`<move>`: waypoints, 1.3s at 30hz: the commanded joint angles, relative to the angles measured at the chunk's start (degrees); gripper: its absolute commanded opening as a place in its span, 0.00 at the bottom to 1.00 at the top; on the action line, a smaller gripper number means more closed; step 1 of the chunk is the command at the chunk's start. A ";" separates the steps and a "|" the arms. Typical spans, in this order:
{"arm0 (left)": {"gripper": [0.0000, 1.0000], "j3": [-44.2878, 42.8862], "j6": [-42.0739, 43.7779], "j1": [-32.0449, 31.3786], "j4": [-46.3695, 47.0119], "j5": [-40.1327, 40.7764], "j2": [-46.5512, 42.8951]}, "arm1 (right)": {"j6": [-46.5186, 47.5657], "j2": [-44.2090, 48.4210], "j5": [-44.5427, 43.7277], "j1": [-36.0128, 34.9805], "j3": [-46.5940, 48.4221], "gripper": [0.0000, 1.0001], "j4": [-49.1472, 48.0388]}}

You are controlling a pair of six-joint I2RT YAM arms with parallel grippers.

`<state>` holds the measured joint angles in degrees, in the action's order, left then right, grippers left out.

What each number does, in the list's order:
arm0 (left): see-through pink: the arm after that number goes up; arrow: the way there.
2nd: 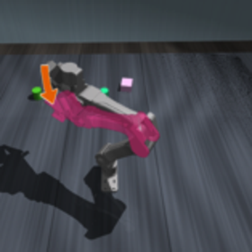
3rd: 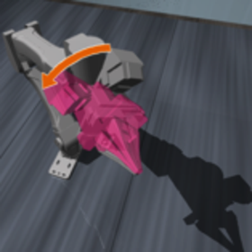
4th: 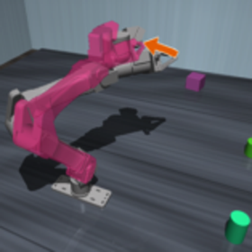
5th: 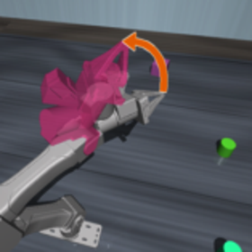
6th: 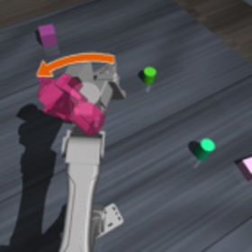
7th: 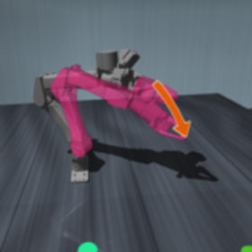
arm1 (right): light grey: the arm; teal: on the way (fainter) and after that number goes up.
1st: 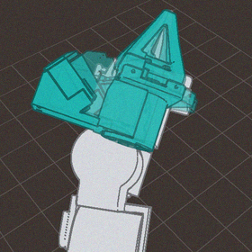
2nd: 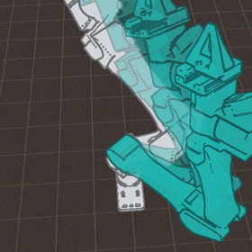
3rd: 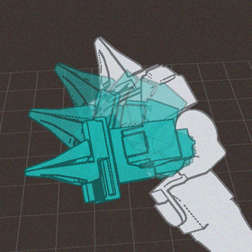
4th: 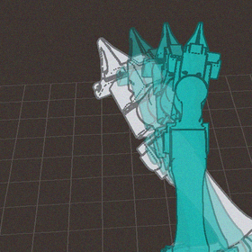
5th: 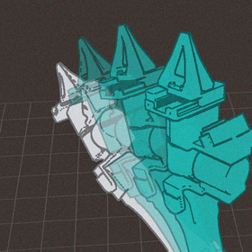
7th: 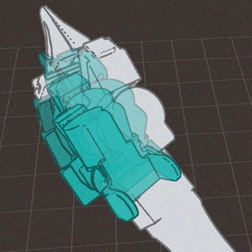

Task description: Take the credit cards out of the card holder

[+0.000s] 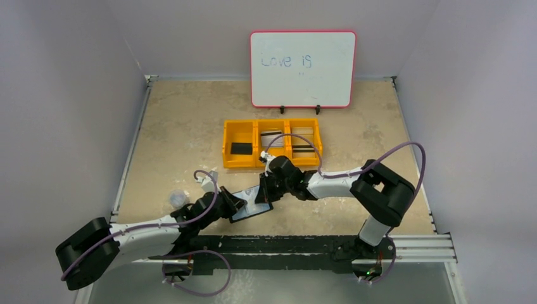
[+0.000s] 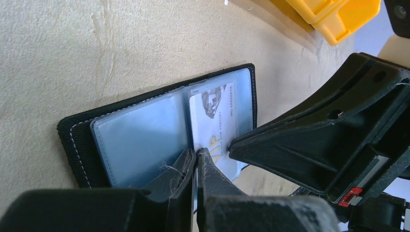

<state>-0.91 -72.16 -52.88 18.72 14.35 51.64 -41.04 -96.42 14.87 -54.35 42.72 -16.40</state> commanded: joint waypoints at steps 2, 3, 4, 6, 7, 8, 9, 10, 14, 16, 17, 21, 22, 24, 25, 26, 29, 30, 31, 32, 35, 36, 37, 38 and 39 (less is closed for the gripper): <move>0.00 -0.99 2.05 -0.06 -3.77 0.73 0.04 | -0.28 -0.45 -2.87 -0.37 1.45 0.00 3.83; 0.00 -1.16 2.02 -0.11 -4.44 0.85 -0.31 | -0.72 -0.29 -3.74 -0.37 1.07 0.00 4.45; 0.00 -1.31 2.02 -0.11 -5.23 0.94 -0.51 | -1.35 -0.26 -3.90 -0.35 0.83 0.00 5.24; 0.00 -1.91 2.19 -0.11 -6.98 1.12 -0.93 | -2.35 -0.55 -4.18 -0.35 0.78 0.00 7.09; 0.00 -2.06 2.33 -0.11 -7.65 1.14 -1.25 | -2.50 -0.79 -4.54 -0.35 0.93 0.00 7.83; 0.00 -2.35 2.48 -0.12 -8.53 1.31 -1.58 | -2.64 -0.93 -4.91 -0.37 1.02 0.00 8.51; 0.00 -2.62 2.63 -0.12 -9.32 1.30 -2.08 | -2.79 -1.04 -5.19 -0.39 0.98 0.00 8.92; 0.00 -2.87 2.84 -0.09 -10.17 1.34 -2.46 | -3.07 -1.05 -5.31 -0.38 0.90 0.00 9.08; 0.00 -2.91 2.67 -0.09 -12.12 1.57 -4.41 | -3.68 -0.85 -5.73 -0.33 0.70 0.00 9.45; 0.00 -2.92 2.59 -0.05 -12.85 1.60 -5.18 | -4.07 -1.25 -6.09 -0.37 0.93 0.00 10.14; 0.00 -2.93 2.71 -0.10 -13.28 1.67 -5.40 | -4.25 -1.43 -6.26 -0.33 0.99 0.00 10.34; 0.00 -3.04 2.90 -0.10 -14.59 1.91 -6.23 | -4.59 -1.84 -6.43 -0.32 1.06 0.00 10.49; 0.00 -3.05 2.96 -0.08 -14.85 1.91 -6.41 | -4.66 -1.84 -6.67 -0.36 1.22 0.00 10.71; 0.00 -3.03 3.06 -0.06 -15.13 1.91 -6.69 | -4.74 -1.63 -6.83 -0.37 1.08 0.00 10.69; 0.00 -3.00 3.03 -0.11 -15.14 1.99 -6.72 | -4.74 -1.65 -6.79 -0.35 1.21 0.00 10.60; 0.00 -3.05 3.01 -0.09 -15.12 1.95 -6.77 | -4.71 -1.78 -6.85 -0.34 1.30 0.00 10.78; 0.00 -3.12 3.32 -0.11 -15.37 1.66 -6.64 | -5.03 -2.25 -7.14 -0.33 1.63 0.00 11.22; 0.00 -3.11 3.28 -0.11 -15.53 1.65 -6.64 | -5.05 -2.32 -7.38 -0.34 1.74 0.00 11.25; 0.00 -3.13 3.30 -0.05 -15.70 1.65 -6.71 | -5.12 -2.41 -7.60 -0.40 1.85 0.00 11.33; 0.00 -2.97 3.15 -0.08 -15.62 1.58 -6.86 | -5.11 -2.49 -7.92 -0.33 1.96 0.00 11.76; 0.00 -2.73 2.85 -0.11 -15.52 1.40 -6.67 | -4.58 -2.88 -9.93 -0.32 2.93 0.00 13.05; 0.00 -2.91 2.94 -0.11 -16.13 1.39 -6.64 | -4.61 -2.83 -10.78 -0.32 3.10 0.00 13.42; 0.00 -3.15 3.04 -0.12 -17.09 1.46 -6.64 | -4.84 -2.67 -10.91 -0.32 2.99 0.00 13.69; 0.00 -3.45 3.07 -0.10 -17.91 1.71 -6.78 | -5.17 -2.45 -10.73 -0.38 2.84 0.00 13.77; 0.00 -3.69 3.09 -0.04 -18.93 2.00 -6.89 | -5.78 -2.27 -10.73 -0.35 2.69 0.00 13.72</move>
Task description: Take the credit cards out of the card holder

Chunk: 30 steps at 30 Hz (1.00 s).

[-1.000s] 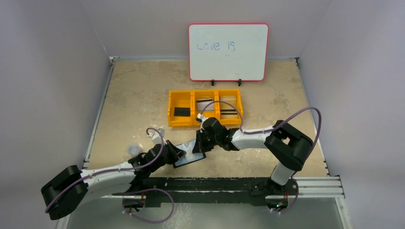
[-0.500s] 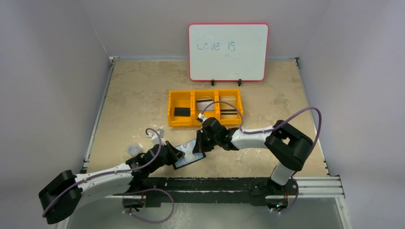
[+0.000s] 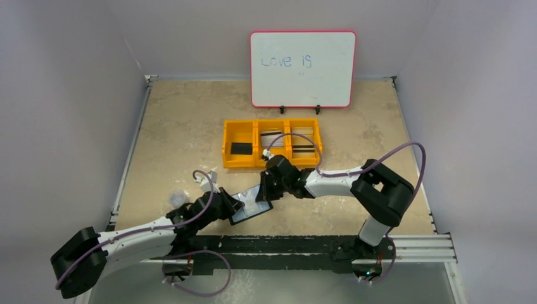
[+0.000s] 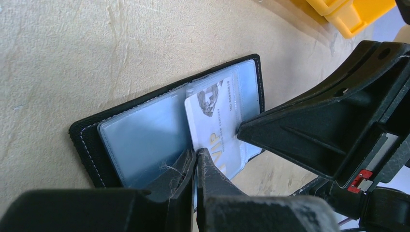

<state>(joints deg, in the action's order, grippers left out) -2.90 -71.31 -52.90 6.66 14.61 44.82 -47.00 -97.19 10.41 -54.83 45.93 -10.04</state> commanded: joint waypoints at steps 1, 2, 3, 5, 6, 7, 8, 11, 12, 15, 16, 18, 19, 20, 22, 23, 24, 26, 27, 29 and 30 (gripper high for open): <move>0.00 -1.97 2.14 -0.08 -7.99 2.15 -0.15 | -0.07 -1.44 -6.23 0.16 -0.58 0.00 7.25; 0.00 -2.24 2.05 -0.05 -8.84 2.55 -0.17 | -0.06 -1.43 -6.09 0.16 -0.67 0.00 7.04; 0.00 -2.42 2.05 -0.09 -9.33 2.76 -0.18 | -0.02 -1.55 -6.03 0.14 -0.59 0.00 7.05; 0.00 -2.50 2.03 -0.08 -9.63 2.75 -0.11 | 0.13 -2.00 -5.69 0.08 -0.44 0.00 7.03; 0.00 -2.55 2.00 -0.05 -9.71 2.71 -0.02 | 0.25 -2.19 -5.67 0.16 -0.23 0.00 7.16; 0.00 -2.82 2.04 -0.04 -9.99 2.70 0.05 | 0.32 -2.36 -5.67 0.10 -0.16 0.00 7.19; 0.00 -2.96 2.06 -0.07 -10.37 2.70 0.12 | 0.29 -2.47 -5.71 0.09 -0.13 0.00 7.28; 0.00 -3.85 2.33 -0.05 -12.27 3.10 0.24 | 0.20 -2.61 -5.88 0.16 -0.11 0.00 7.45; 0.00 -4.09 2.49 -0.09 -12.97 3.32 0.15 | 0.17 -2.70 -5.88 0.09 -0.09 0.00 7.46; 0.00 -4.73 2.51 -0.04 -14.75 3.94 -0.27 | 0.24 -2.83 -5.85 0.12 0.14 0.00 7.51; 0.00 -4.97 2.33 -0.08 -15.31 4.27 -0.71 | 0.18 -2.83 -5.84 0.12 0.08 0.00 7.50; 0.00 -5.27 2.09 -0.09 -16.29 4.59 -1.66 | 0.16 -2.88 -5.78 0.14 0.15 0.00 7.53; 0.00 -5.46 2.10 -0.07 -16.85 4.75 -2.23 | 0.16 -2.92 -5.76 0.16 0.18 0.00 7.51; 0.00 -5.72 2.29 -0.02 -17.43 4.93 -2.73 | 0.16 -2.92 -5.76 0.08 0.15 0.00 7.47; 0.00 -6.24 2.40 -0.08 -18.67 5.41 -3.65 | 0.24 -2.94 -5.52 0.09 0.20 0.00 7.32; 0.00 -6.34 2.52 -0.08 -18.66 5.44 -4.02 | 0.43 -3.00 -5.38 0.15 0.19 0.00 7.03; 0.00 -6.33 2.53 -0.03 -18.11 5.40 -4.31 | 0.81 -3.13 -5.18 0.14 0.19 0.00 6.77; 0.00 -5.53 2.56 -0.08 -15.21 4.44 -4.39 | 2.04 -3.54 -5.49 0.13 0.83 0.00 6.42; 0.00 -4.99 2.53 -0.06 -13.20 3.72 -4.20 | 2.46 -3.80 -5.83 0.16 1.17 0.00 6.00; 0.00 -3.87 1.87 -0.07 -8.72 2.46 -3.12 | 3.01 -4.21 -6.09 0.07 1.74 0.00 5.65; 0.00 -3.43 1.68 -0.05 -6.52 2.06 -2.43 | 3.14 -4.31 -5.88 0.11 1.83 0.00 5.58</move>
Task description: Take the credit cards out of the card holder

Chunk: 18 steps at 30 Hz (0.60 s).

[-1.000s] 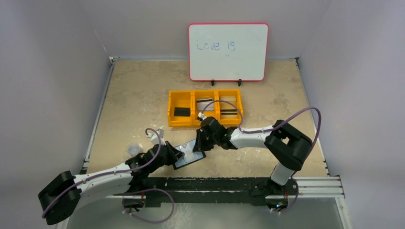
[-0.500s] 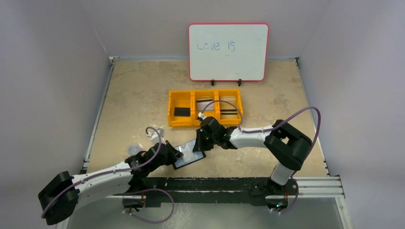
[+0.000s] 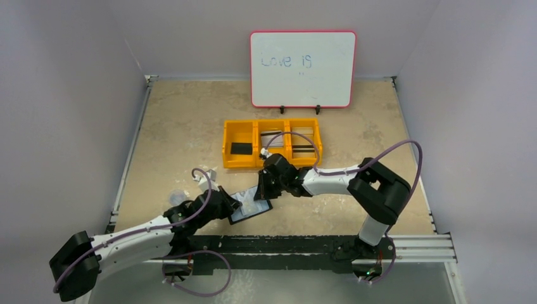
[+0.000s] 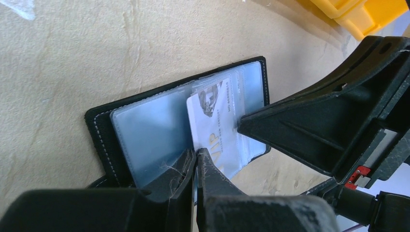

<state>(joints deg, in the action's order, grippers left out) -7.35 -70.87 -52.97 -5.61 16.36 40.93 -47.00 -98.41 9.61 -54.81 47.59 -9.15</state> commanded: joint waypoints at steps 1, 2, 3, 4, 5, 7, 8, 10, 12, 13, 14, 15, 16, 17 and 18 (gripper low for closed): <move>0.00 1.43 0.93 0.04 7.78 -0.19 2.25 | 3.29 -3.10 -4.85 0.11 0.01 0.00 4.40; 0.00 1.60 0.65 0.05 9.26 -0.64 3.03 | 3.36 -3.15 -4.66 0.12 -0.02 0.00 4.25; 0.01 1.78 0.42 -0.01 10.72 -0.96 3.80 | 3.34 -3.24 -4.60 0.09 0.09 0.00 4.37; 0.02 2.01 0.31 -0.01 11.75 -1.16 4.38 | 3.32 -3.35 -4.49 0.11 0.09 0.00 4.41; 0.03 2.12 0.11 0.01 12.59 -1.18 4.77 | 3.35 -3.44 -4.31 0.13 0.06 0.00 4.40; 0.05 2.16 -0.15 -0.02 13.51 -1.08 4.94 | 3.33 -3.70 -4.06 0.07 0.12 0.00 4.49; 0.07 2.23 -0.29 -0.02 13.89 -1.05 4.94 | 3.44 -3.84 -3.74 0.13 -0.01 0.00 4.42; 0.10 2.55 -0.74 -0.02 14.78 -1.02 4.50 | 3.61 -4.12 -3.10 0.14 -0.04 0.00 4.25; 0.13 2.90 -1.13 -0.02 15.89 -1.06 3.96 | 3.74 -4.39 -2.66 0.13 -0.03 0.00 4.14; 0.14 3.21 -1.30 0.01 16.42 -1.21 3.72 | 3.78 -4.48 -2.40 0.14 0.00 0.00 4.14; 0.15 3.34 -1.50 -0.01 16.93 -1.30 3.40 | 3.76 -4.45 -2.26 0.13 -0.07 0.00 4.14; 0.16 3.72 -1.73 0.04 17.39 -1.39 3.30 | 3.76 -4.50 -2.11 0.14 -0.05 0.00 4.14; 0.16 4.03 -1.99 0.04 17.87 -1.49 3.16 | 3.78 -4.50 -2.05 0.12 -0.11 0.00 4.15; 0.16 4.30 -2.18 0.05 18.17 -1.58 3.08 | 3.77 -4.51 -2.00 0.10 -0.10 0.00 4.18; 0.16 4.52 -2.41 0.03 18.39 -1.61 3.09 | 3.78 -4.55 -1.92 0.13 -0.11 0.00 4.14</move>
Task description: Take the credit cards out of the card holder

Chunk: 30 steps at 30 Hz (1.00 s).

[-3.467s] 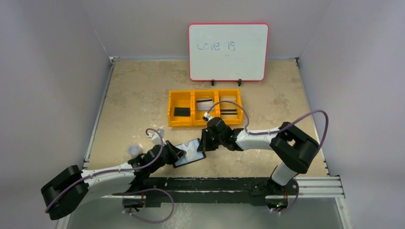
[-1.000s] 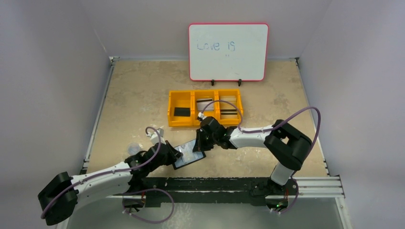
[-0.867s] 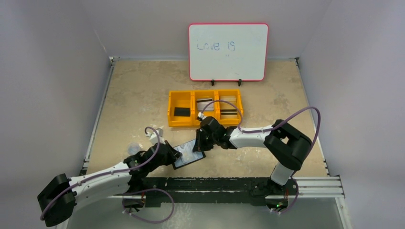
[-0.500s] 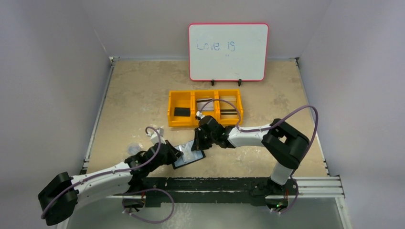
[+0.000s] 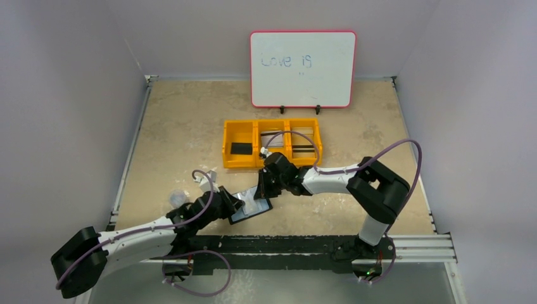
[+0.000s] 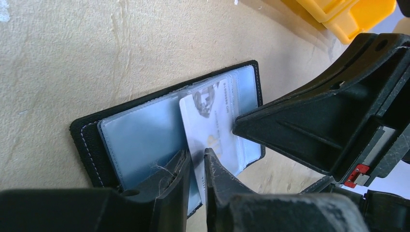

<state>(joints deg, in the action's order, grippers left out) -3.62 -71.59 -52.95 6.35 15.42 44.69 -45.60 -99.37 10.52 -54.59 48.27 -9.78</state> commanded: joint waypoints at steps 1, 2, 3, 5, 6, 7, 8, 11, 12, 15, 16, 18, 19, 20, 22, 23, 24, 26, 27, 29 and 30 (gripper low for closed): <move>0.16 0.87 -1.71 -0.03 6.52 -0.66 -0.60 | 2.39 -3.63 -2.73 -0.08 -0.72 0.00 4.77; 0.15 0.93 -1.71 0.03 6.54 -0.59 -0.57 | 2.48 -3.71 -2.64 -0.11 -0.67 0.00 4.77; 0.12 0.97 -1.71 -0.02 6.49 -0.61 -0.59 | 2.49 -3.80 -2.47 -0.10 -0.71 0.00 4.77; 0.03 0.92 -1.67 -0.04 6.09 -0.46 -0.74 | 2.45 -3.85 -2.35 -0.13 -0.71 0.00 5.17; 0.00 0.64 -1.51 0.03 5.17 -0.29 -0.85 | 2.03 -3.84 -2.27 -0.12 -0.72 0.00 5.62; 0.00 0.19 -1.33 0.00 3.59 0.16 -1.06 | 1.64 -3.77 -2.19 -0.11 -0.92 0.00 5.88; 0.00 -0.49 -1.09 -0.03 1.17 0.83 -1.39 | 0.91 -3.60 -2.41 -0.08 -1.05 0.00 6.11; 0.00 -2.31 -0.08 -0.04 -6.09 2.61 -3.04 | 0.44 -3.33 -3.17 -0.15 -1.08 0.00 6.76; 0.00 -2.74 0.03 0.00 -8.16 3.17 -3.84 | 0.46 -3.44 -3.38 -0.09 -0.96 0.00 6.91; 0.00 -2.88 0.00 -0.05 -12.49 3.47 -6.63 | 0.35 -3.85 -3.47 -0.09 -0.69 0.00 7.25; 0.00 -2.86 -0.08 -0.04 -13.53 3.54 -7.49 | 0.39 -3.96 -3.49 -0.09 -0.72 0.00 7.34; 0.00 -2.88 -0.29 -0.01 -15.62 3.63 -9.01 | 0.27 -3.84 -3.77 -0.09 -0.65 0.00 7.50; 0.00 -2.87 -0.39 -0.04 -16.47 3.84 -9.69 | 0.31 -3.83 -3.76 -0.14 -0.57 0.00 7.55; 0.00 -2.96 -0.44 -0.03 -17.11 3.97 -10.23 | 0.28 -3.81 -3.80 -0.12 -0.58 0.00 7.50; 0.00 -3.34 -0.40 0.01 -18.81 4.24 -11.00 | 0.33 -3.96 -3.76 -0.13 -0.43 0.00 7.68; 0.00 -3.66 -0.34 -0.03 -19.81 4.39 -11.20 | 0.35 -3.98 -3.80 -0.09 -0.33 0.00 7.77; 0.00 -3.77 -0.21 -0.01 -20.44 4.45 -11.46 | 0.43 -3.99 -3.84 -0.10 -0.34 0.00 7.76; 0.00 -3.70 0.08 0.01 -20.42 4.53 -11.80 | 1.23 -3.63 -4.15 -0.10 -0.40 0.00 7.16; 0.00 -3.73 0.20 0.00 -20.04 4.49 -11.67 | 1.76 -3.29 -4.84 -0.15 -0.27 0.00 6.64; 0.00 -3.69 0.36 -0.04 -19.00 4.17 -10.94 | 2.80 -1.90 -5.28 -0.18 0.01 0.00 4.67; 0.00 -3.61 0.40 -0.05 -18.15 3.87 -10.30 | 3.19 -0.84 -4.58 -0.26 -0.23 0.00 3.58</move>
<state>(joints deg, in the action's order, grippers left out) -5.41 -72.40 -52.95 -10.55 17.39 33.30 -46.13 -99.98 11.03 -54.39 48.90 -9.80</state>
